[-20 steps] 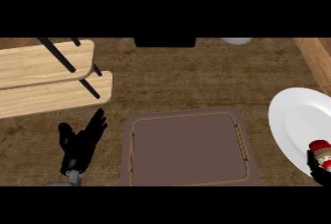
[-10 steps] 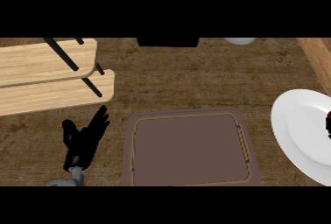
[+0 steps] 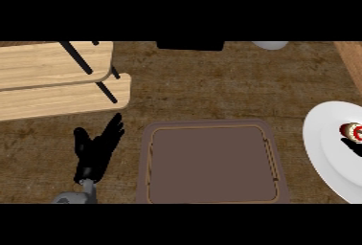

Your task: Pick the cupcake from the tray and place it in the plate

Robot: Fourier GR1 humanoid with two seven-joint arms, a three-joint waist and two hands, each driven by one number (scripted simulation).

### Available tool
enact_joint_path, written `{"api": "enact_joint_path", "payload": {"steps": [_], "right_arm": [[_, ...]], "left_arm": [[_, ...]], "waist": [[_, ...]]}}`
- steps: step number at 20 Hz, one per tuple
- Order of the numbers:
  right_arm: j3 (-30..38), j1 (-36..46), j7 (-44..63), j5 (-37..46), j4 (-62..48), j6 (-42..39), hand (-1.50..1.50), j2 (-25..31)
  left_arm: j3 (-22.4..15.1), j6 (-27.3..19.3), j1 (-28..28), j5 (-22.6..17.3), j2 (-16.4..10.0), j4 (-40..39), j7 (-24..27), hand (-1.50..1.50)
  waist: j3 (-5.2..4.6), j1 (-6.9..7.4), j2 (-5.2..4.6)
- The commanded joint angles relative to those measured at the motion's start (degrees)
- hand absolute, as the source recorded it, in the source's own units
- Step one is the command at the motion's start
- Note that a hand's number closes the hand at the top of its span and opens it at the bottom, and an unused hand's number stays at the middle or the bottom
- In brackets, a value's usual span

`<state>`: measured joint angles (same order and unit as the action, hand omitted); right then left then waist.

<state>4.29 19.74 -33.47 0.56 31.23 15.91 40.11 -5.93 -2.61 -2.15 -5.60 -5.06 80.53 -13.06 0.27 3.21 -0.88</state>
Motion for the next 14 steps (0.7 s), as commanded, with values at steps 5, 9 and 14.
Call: {"api": "enact_joint_path", "payload": {"steps": [5, 9, 14], "right_arm": [[3.85, 9.46, -10.64, -2.59, -12.46, -8.66, -1.50, -4.21], [10.66, 9.11, -15.94, -9.42, -13.88, -15.89, -1.50, -2.49], [14.44, 8.40, -16.20, -12.00, -19.95, -26.29, -1.50, 5.02]], "left_arm": [[0.15, 1.55, 2.22, -0.42, -1.11, 1.94, 0.62, 0.00], [1.09, 1.97, 3.45, -1.32, -1.78, 2.08, -0.52, 0.00], [0.43, -0.13, 2.68, 0.16, -0.61, 3.60, -0.88, 0.00]], "waist": [[0.11, -0.01, 0.02], [0.07, -1.13, 0.31], [0.09, -1.36, 0.22]]}}
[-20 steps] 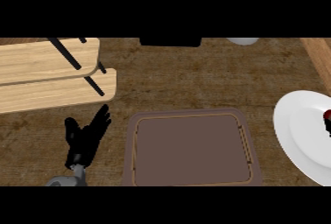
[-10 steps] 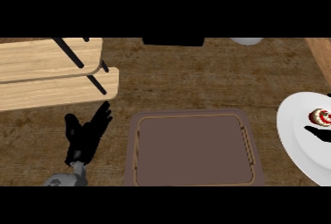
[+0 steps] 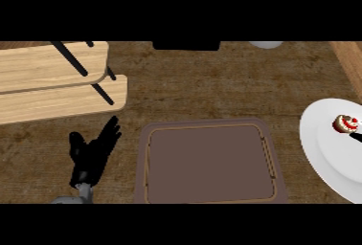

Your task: Pick the cupcake from the tray and place it in the plate

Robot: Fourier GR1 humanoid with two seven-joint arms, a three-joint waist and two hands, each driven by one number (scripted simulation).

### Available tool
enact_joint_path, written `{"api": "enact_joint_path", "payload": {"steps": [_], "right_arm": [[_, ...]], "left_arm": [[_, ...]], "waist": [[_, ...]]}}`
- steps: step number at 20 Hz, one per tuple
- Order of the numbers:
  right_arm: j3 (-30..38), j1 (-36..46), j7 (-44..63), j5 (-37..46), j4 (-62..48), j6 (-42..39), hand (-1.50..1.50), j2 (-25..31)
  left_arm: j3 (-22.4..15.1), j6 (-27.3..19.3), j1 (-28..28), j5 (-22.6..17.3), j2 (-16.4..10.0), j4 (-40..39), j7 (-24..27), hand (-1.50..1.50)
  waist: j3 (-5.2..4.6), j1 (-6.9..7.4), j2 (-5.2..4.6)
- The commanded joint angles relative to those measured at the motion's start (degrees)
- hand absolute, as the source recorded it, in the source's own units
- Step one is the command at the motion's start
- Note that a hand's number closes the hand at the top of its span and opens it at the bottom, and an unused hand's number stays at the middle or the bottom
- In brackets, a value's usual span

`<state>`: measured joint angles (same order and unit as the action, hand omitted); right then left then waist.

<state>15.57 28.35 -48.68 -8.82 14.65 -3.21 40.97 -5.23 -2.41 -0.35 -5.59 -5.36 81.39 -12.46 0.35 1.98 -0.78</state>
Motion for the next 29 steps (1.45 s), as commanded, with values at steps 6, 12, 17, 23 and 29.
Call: {"api": "enact_joint_path", "payload": {"steps": [6, 12, 17, 23, 29], "right_arm": [[2.36, -6.10, -4.10, -1.91, -5.95, -23.68, -1.50, 7.90], [0.18, -12.18, -8.54, 0.39, -3.59, -29.74, -1.50, 10.52], [-1.38, -19.14, -15.64, 2.02, 0.13, -29.36, -1.50, 10.51], [-1.90, -22.70, -16.68, 3.25, 0.76, -27.98, -1.50, 13.44], [-1.94, -27.30, -19.47, 2.97, 2.38, -27.20, -1.50, 11.92]], "left_arm": [[0.85, 0.59, 0.80, -0.52, -0.75, 1.20, -0.37, 0.00], [1.81, -0.06, -0.21, -0.94, -0.71, 1.70, -1.50, 0.00], [1.32, 0.48, 2.66, -0.37, -0.25, 0.26, 1.88, 0.00], [0.91, 0.25, 2.80, -0.04, 0.24, -0.34, 1.10, 0.00], [-0.10, -0.92, 3.25, 0.41, 1.13, 3.18, -0.54, 0.00]], "waist": [[0.06, -0.71, 0.08], [0.12, -1.25, 0.22], [0.01, -2.17, 0.55], [-0.03, -2.06, 0.61], [0.07, -2.29, 0.88]]}}
